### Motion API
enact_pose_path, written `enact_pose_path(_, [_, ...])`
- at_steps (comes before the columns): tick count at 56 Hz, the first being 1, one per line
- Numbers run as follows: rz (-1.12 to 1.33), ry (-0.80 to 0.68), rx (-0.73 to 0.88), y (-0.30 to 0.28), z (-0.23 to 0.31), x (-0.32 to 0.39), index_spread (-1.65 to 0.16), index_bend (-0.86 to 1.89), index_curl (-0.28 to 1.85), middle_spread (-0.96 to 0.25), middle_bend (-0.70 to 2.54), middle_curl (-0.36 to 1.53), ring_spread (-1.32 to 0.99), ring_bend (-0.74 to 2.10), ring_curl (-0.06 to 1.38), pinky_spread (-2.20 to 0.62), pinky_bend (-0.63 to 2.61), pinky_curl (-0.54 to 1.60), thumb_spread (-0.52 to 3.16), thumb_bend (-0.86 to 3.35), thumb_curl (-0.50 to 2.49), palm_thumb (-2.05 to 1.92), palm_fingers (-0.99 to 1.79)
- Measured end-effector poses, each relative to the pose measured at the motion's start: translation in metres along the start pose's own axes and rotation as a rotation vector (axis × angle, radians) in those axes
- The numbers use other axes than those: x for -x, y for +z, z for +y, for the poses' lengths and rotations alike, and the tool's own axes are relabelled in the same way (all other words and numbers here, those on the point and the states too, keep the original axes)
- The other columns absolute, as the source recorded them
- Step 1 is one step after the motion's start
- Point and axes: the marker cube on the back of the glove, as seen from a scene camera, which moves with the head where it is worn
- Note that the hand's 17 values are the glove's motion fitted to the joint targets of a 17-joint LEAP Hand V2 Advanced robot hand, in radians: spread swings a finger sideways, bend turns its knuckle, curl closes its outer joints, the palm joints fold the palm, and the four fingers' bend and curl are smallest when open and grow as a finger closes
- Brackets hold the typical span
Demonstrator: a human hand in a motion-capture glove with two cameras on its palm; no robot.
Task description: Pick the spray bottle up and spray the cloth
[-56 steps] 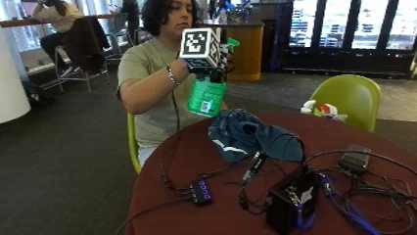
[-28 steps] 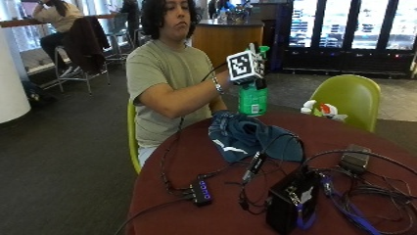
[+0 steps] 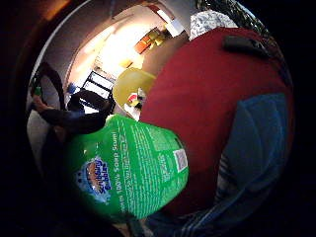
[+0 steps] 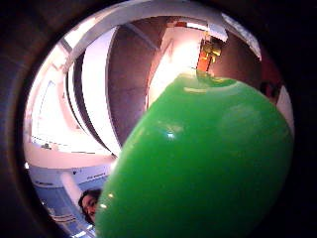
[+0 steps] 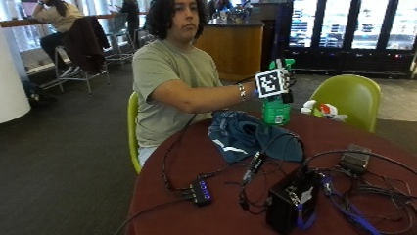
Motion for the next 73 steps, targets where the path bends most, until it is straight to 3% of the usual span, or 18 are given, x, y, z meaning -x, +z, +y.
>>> enact_pose_path(10, [0.041,0.010,-0.148,0.004,-0.027,-0.008,-0.22,0.30,0.57,-0.17,0.56,0.52,-0.13,0.54,0.48,-0.18,0.33,0.41,0.29,-0.03,0.81,1.00,1.33])
enact_pose_path(19, [-0.006,0.090,0.018,-0.004,-0.008,-0.006,-0.23,0.32,0.58,-0.16,0.56,0.52,-0.13,0.53,0.48,-0.18,0.31,0.41,0.30,-0.03,0.81,0.99,1.28])
enact_pose_path(24, [0.091,0.139,0.107,-0.011,0.002,-0.014,-0.23,0.30,0.58,-0.13,0.55,0.52,-0.12,0.51,0.47,-0.15,0.30,0.41,0.35,-0.03,0.80,0.99,1.25])
enact_pose_path(25, [0.109,0.141,0.122,-0.014,0.006,-0.014,-0.24,0.24,0.56,-0.11,0.53,0.51,-0.10,0.49,0.46,-0.09,0.25,0.39,0.42,-0.04,0.79,0.98,1.03])
enact_pose_path(28, [0.144,0.134,0.173,-0.022,0.022,-0.008,-0.26,0.19,0.57,-0.07,0.43,0.48,-0.08,0.41,0.46,0.02,0.19,0.40,0.59,-0.04,0.76,0.91,0.63])
enact_pose_path(31, [0.180,0.119,0.186,-0.031,0.039,0.002,-0.28,0.15,0.54,-0.03,0.36,0.46,-0.06,0.36,0.45,0.09,0.21,0.40,0.70,-0.04,0.73,0.87,0.50])
enact_pose_path(39, [0.338,0.076,0.177,-0.070,0.083,0.023,-0.33,0.12,0.42,0.02,0.28,0.41,-0.04,0.32,0.38,0.17,0.19,0.36,0.87,-0.04,0.65,0.79,0.45])
enact_pose_path(47, [0.497,0.126,0.272,-0.115,0.133,0.035,-0.35,0.16,0.38,0.03,0.23,0.38,-0.03,0.27,0.36,0.19,0.19,0.35,0.95,-0.04,0.59,0.72,0.39])
enact_pose_path(53, [0.605,0.131,0.246,-0.139,0.169,0.043,-0.38,0.15,0.36,0.03,0.19,0.37,-0.03,0.25,0.35,0.20,0.20,0.35,1.00,-0.04,0.54,0.67,0.35])
enact_pose_path(73, [0.903,0.110,0.150,-0.158,0.264,0.055,-0.45,0.14,0.31,0.00,0.19,0.33,-0.06,0.20,0.32,0.20,0.20,0.35,1.06,-0.03,0.46,0.62,0.27])
